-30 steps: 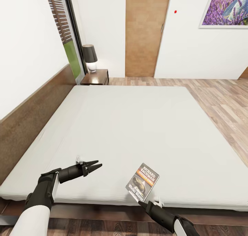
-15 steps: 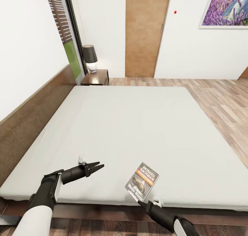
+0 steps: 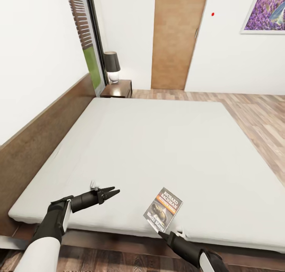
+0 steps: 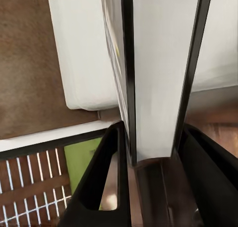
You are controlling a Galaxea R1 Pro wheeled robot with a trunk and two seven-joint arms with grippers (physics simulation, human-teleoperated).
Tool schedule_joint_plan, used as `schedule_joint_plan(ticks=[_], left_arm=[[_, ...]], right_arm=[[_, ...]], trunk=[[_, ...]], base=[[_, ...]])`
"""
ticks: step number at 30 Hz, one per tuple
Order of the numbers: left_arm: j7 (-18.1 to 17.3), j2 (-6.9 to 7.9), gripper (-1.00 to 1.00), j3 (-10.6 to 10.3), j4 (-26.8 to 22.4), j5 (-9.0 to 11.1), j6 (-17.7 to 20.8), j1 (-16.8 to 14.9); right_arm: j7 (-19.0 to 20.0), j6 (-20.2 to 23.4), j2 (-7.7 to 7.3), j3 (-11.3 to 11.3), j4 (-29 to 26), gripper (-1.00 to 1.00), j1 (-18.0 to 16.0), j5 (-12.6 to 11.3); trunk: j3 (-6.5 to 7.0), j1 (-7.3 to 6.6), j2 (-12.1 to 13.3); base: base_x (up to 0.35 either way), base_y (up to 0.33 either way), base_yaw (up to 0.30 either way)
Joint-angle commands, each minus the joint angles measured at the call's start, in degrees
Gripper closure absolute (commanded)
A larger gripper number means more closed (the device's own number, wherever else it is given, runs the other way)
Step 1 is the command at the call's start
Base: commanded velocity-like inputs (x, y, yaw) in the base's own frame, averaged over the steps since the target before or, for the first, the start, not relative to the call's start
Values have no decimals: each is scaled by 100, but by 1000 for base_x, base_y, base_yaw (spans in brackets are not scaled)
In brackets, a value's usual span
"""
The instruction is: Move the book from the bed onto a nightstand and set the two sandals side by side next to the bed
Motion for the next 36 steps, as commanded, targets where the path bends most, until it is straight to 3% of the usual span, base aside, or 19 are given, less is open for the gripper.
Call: schedule_joint_plan(ticks=[1, 36], left_arm=[[-47, -10, -100, 29, 0, -60, 60, -6], [85, -54, -100, 28, 6, -60, 60, -3]], right_arm=[[20, 47, 5, -28, -2, 100, -3, -21], [18, 45, 5, -28, -2, 100, -1, -21]], trunk=[[-5, 1, -4], [-5, 1, -4]], base=[[0, 0, 276], [0, 0, 283]])
